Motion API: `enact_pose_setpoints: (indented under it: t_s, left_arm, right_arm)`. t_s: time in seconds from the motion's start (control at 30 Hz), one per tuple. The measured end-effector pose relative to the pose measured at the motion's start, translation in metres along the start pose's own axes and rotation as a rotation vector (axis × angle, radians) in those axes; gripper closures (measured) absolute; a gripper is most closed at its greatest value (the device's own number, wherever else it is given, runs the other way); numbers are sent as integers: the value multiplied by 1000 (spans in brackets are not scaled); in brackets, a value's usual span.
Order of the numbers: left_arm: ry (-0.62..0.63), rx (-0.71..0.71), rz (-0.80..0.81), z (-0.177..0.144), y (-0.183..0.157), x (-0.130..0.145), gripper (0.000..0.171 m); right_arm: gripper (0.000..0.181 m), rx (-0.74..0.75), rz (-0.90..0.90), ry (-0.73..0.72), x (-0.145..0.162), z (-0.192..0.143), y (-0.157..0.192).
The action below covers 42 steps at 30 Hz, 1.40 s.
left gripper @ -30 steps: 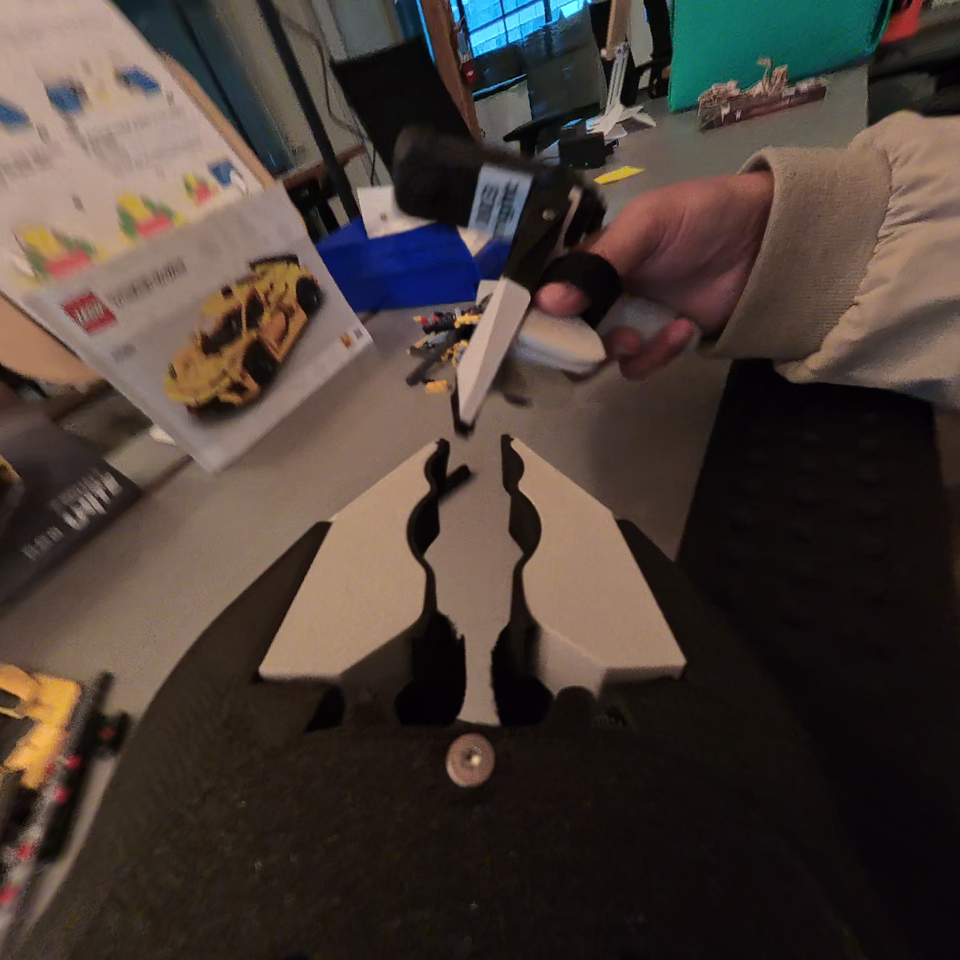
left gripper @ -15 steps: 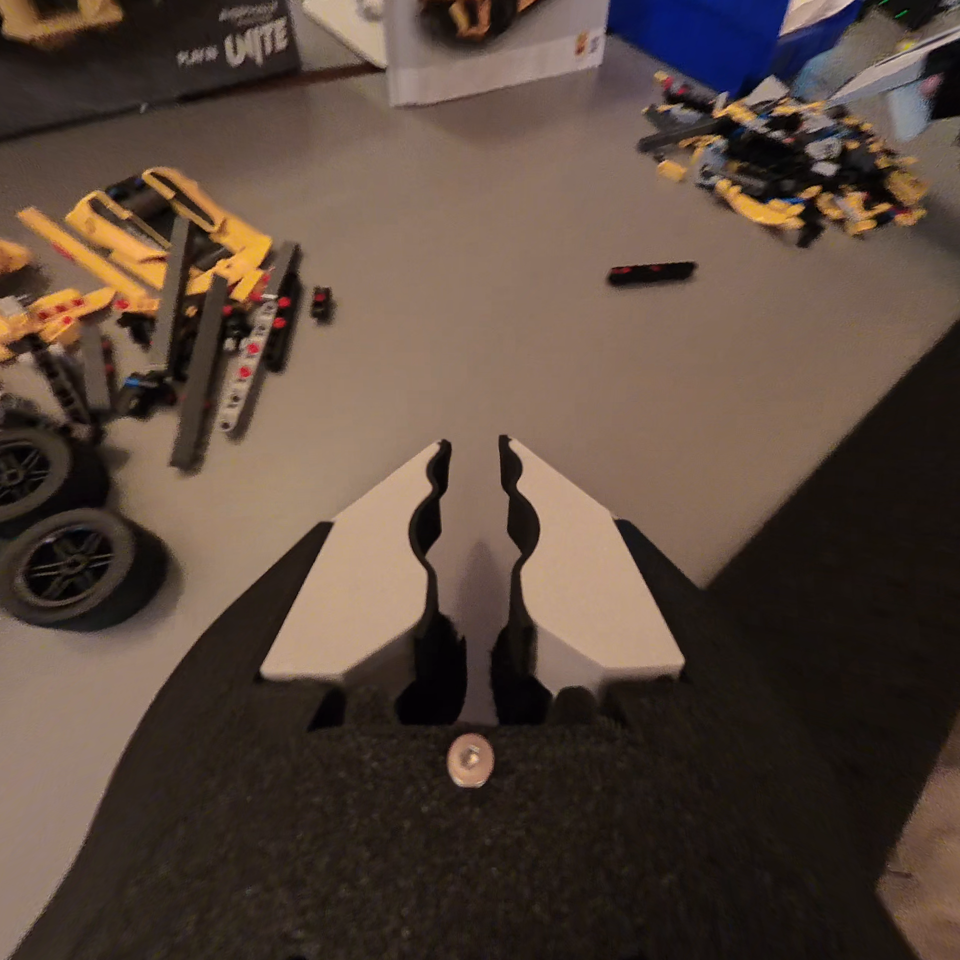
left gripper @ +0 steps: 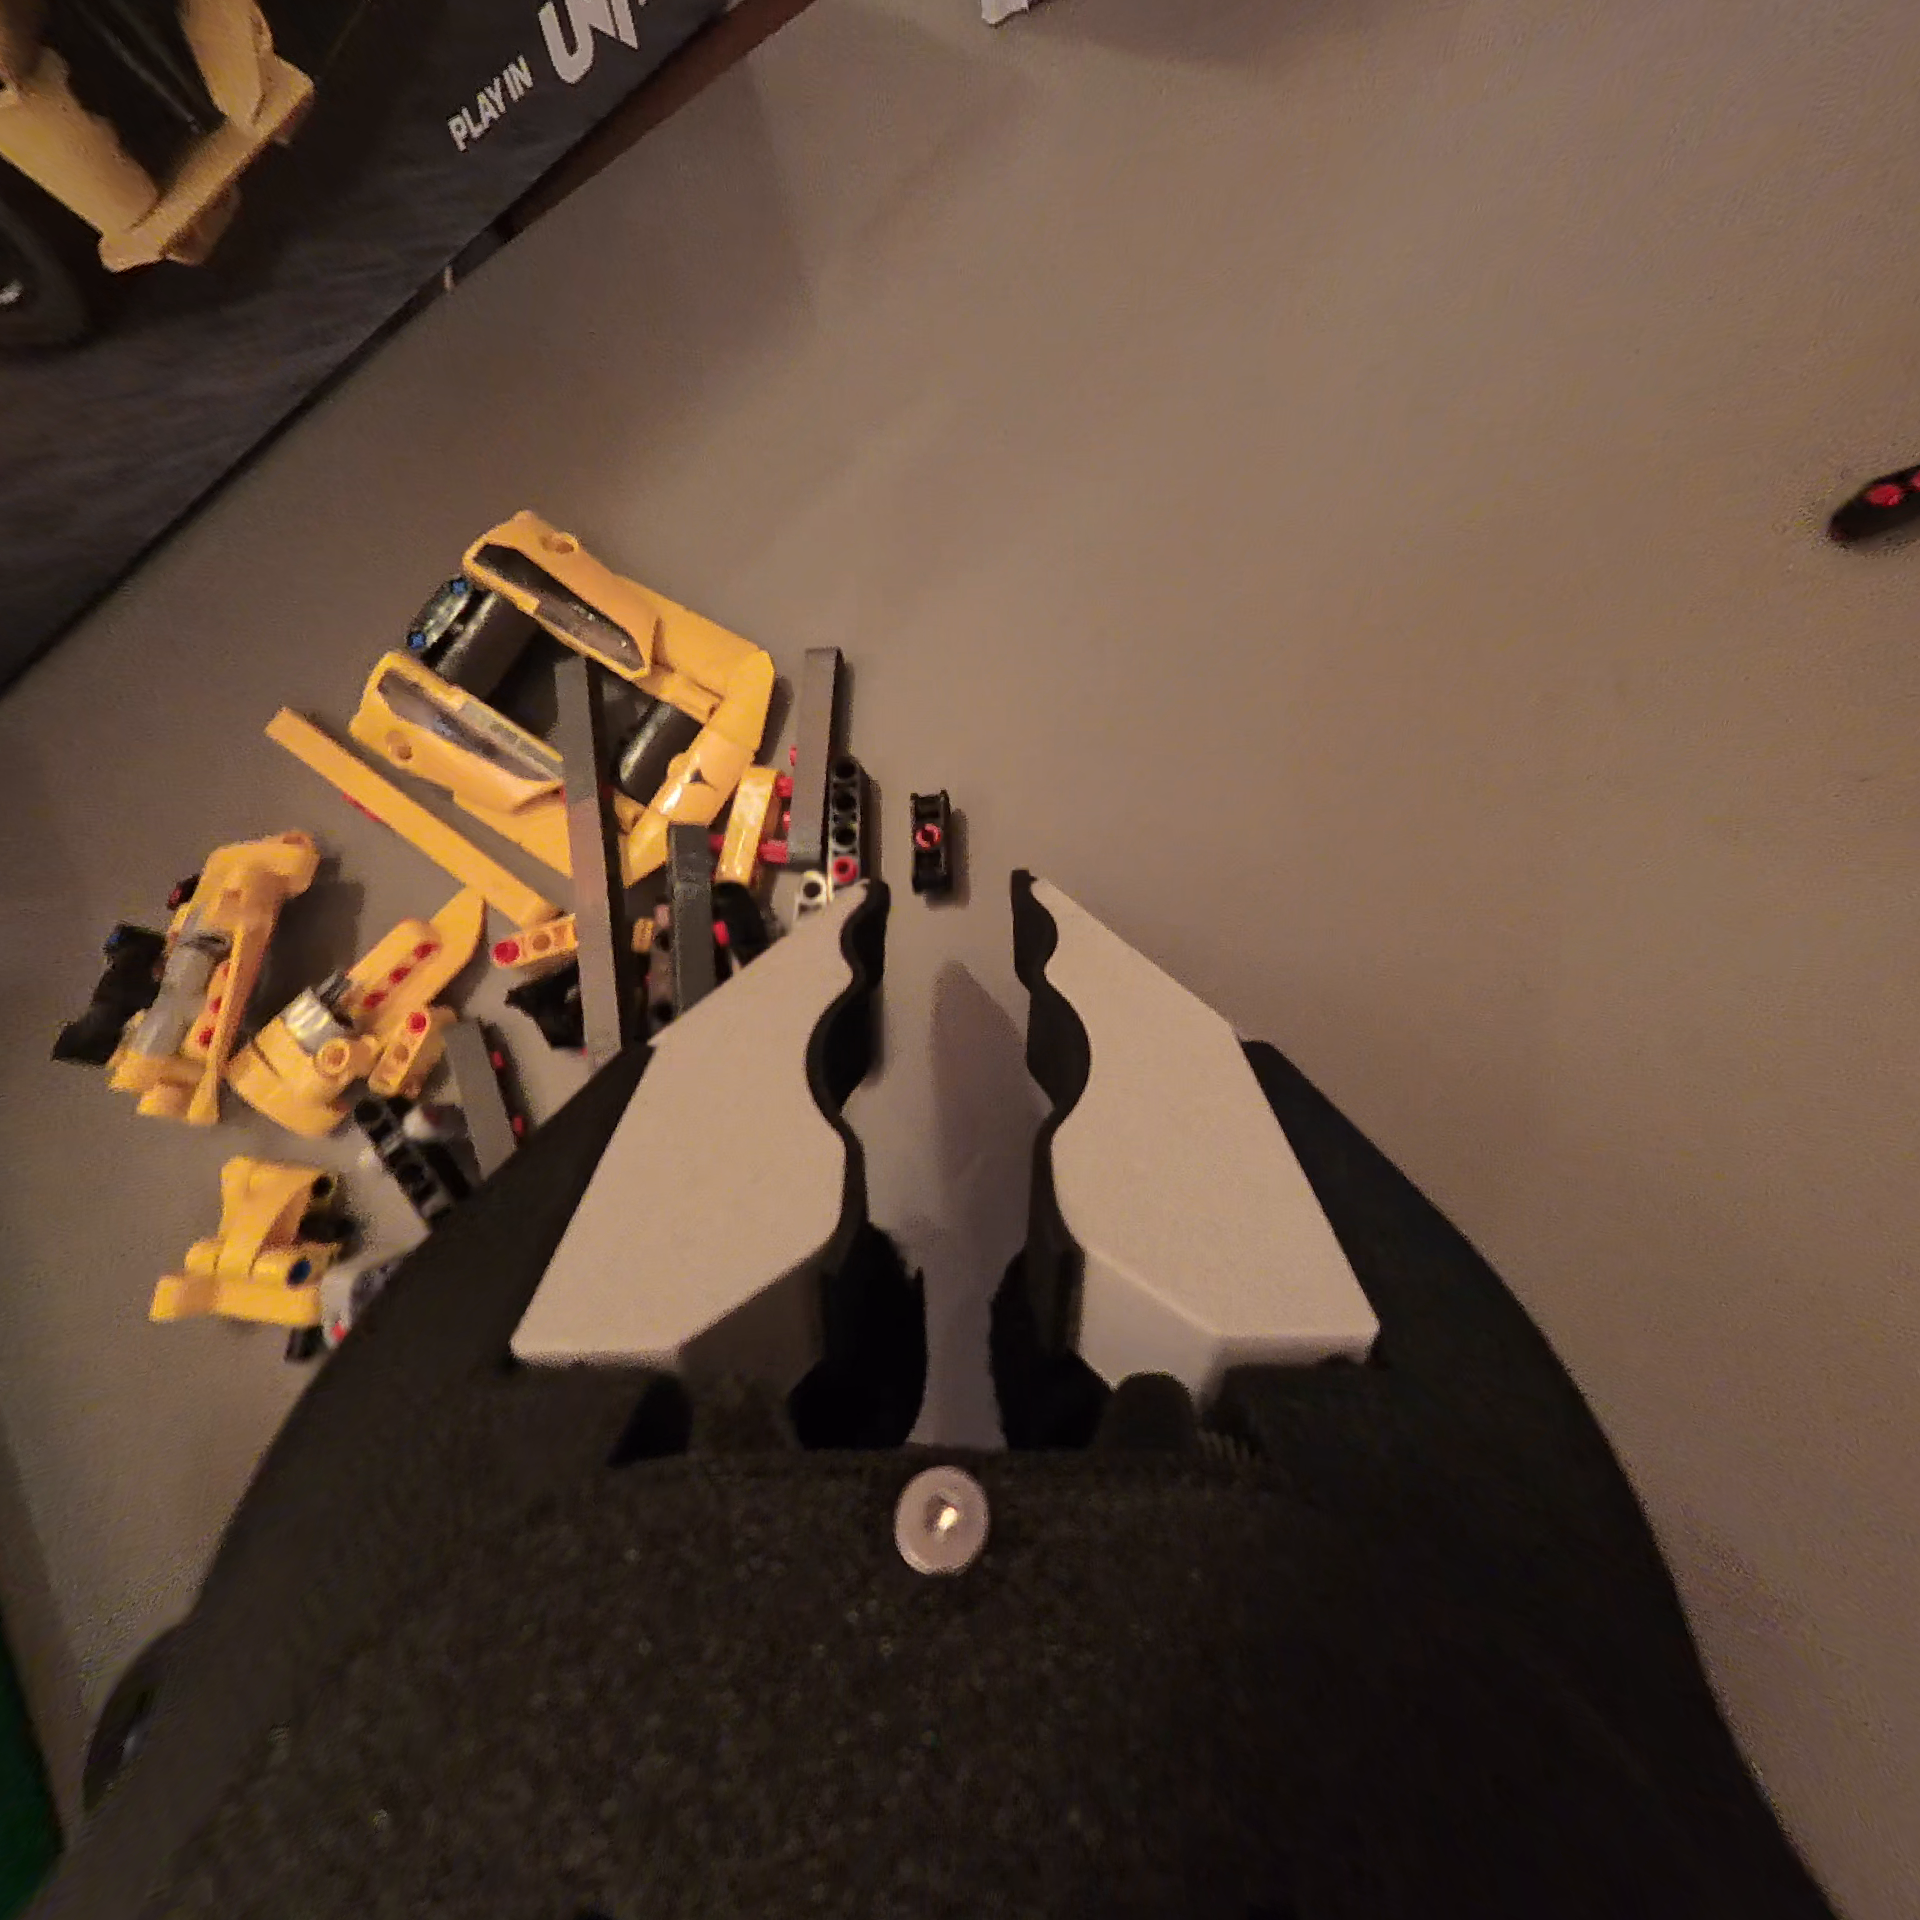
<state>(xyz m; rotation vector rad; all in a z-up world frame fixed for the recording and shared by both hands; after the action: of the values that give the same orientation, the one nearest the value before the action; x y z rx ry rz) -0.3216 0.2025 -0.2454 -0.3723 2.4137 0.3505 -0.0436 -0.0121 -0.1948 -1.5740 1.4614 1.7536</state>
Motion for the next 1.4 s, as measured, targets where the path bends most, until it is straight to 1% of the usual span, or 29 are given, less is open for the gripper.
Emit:
enact_pose_setpoints:
  t_s: [0.1,0.23,0.27,0.3,0.37,0.4,0.43,0.5,0.53,0.57,0.63,0.7,0.8,0.9,1.03,1.07,1.13,1.2,1.27,1.33,1.4]
  left_arm:
    - [37,28,-6,14,4,-5,148]
    - [77,64,-33,28,10,-9,149]
    - [86,76,-34,30,10,-10,152]
    - [96,87,-34,31,11,-11,163]
    - [143,63,-58,28,17,-14,164]
    - [106,89,-109,22,18,-19,164]
    - [10,204,-216,14,16,-26,164]
    - [-236,573,-512,-9,2,-45,165]
    - [-346,729,-630,-18,-6,-53,165]
    - [-416,836,-712,-25,-14,-57,165]
    - [-473,957,-777,-30,-34,-63,165]
    - [-464,1063,-787,-32,-61,-67,164]
    - [-458,1165,-819,-34,-95,-70,164]
    - [-475,1240,-863,-31,-117,-71,164]
    - [-500,1277,-917,-23,-131,-68,164]
    - [-510,1284,-939,-21,-132,-66,164]
    - [-531,1290,-985,-17,-135,-64,165]
    - [-545,1313,-1024,-13,-139,-62,164]
    - [-549,1320,-1056,-9,-142,-61,164]
    - [-549,1335,-1068,-8,-145,-61,164]
    - [-548,1342,-1069,-9,-147,-61,164]
  right_arm:
    - [159,-104,24,44,10,15,10]
    - [161,-121,11,48,11,14,7]
    - [161,-135,31,46,12,14,5]
    - [161,-153,53,38,11,13,4]
    - [161,-180,84,12,9,11,3]
    - [161,-180,85,6,9,10,2]
    - [161,-176,75,4,8,9,2]
    - [160,-179,36,2,7,9,6]
    - [160,-187,9,-1,7,10,10]
    - [160,-197,-24,-6,6,12,14]
    - [160,-224,-94,-38,4,16,25]
    - [161,-247,-150,-94,0,20,38]
    - [166,-214,-289,-83,3,27,54]
    - [166,-157,-401,-28,11,30,60]
    - [165,-157,-390,-14,13,29,59]
    - [164,-132,-401,-20,13,28,59]
    - [158,-44,-440,-16,13,28,57]
    - [146,47,-457,21,16,32,57]
    - [136,99,-498,69,21,39,61]
    - [137,140,-559,97,25,43,66]
    - [150,226,-626,69,25,40,67]
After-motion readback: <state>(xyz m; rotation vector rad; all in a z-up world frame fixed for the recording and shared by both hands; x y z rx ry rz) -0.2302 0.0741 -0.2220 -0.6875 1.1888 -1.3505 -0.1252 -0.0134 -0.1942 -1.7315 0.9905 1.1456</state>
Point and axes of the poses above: each gripper's, where its closed fingertips meet, z out along the fingers, x out of its underside, y = z × x across the jaws, the point moved 9 cm from there along -z, back along the fingers, and after that the axes turned 5 degrees about y, right-handed, at the moved point
